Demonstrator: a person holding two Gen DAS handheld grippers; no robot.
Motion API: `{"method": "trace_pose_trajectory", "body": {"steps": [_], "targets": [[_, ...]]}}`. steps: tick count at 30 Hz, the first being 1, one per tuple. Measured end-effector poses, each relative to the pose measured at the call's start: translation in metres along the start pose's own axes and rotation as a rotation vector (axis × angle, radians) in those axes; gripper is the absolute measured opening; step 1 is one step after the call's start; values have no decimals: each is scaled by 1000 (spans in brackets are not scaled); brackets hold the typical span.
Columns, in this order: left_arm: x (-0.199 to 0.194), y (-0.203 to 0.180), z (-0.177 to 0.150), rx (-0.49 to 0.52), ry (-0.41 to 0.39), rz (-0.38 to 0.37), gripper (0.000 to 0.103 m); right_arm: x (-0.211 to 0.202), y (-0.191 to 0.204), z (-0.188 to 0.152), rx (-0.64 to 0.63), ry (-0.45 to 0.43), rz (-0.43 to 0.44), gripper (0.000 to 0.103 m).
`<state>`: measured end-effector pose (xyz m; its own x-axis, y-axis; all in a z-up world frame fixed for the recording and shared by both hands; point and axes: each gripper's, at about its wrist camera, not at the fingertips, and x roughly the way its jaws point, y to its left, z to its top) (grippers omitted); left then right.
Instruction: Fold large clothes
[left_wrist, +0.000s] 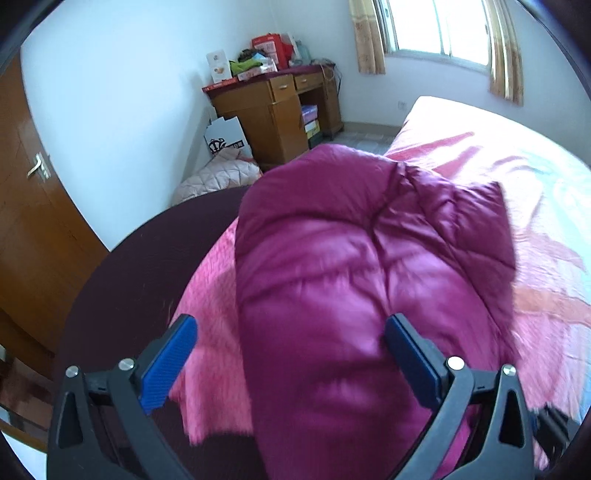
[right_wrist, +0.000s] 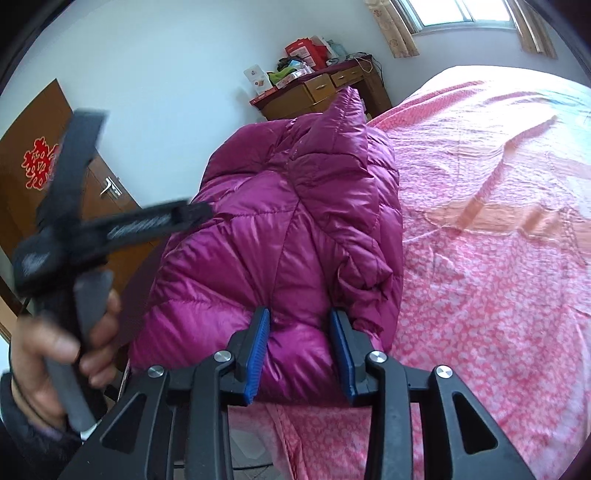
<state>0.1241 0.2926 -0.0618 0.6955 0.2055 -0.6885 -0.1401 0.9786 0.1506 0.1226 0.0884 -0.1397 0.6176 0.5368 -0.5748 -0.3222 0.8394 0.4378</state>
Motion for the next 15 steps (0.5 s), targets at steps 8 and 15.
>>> {"method": "trace_pose_trajectory", "body": {"steps": [8, 15], "targets": [[-31, -4, -32, 2, -14, 23, 103, -26, 13, -6, -8, -7, -54, 46], [-42, -11, -53, -1, 25, 30, 103, -55, 19, -18, -25, -12, -139, 63]]}}
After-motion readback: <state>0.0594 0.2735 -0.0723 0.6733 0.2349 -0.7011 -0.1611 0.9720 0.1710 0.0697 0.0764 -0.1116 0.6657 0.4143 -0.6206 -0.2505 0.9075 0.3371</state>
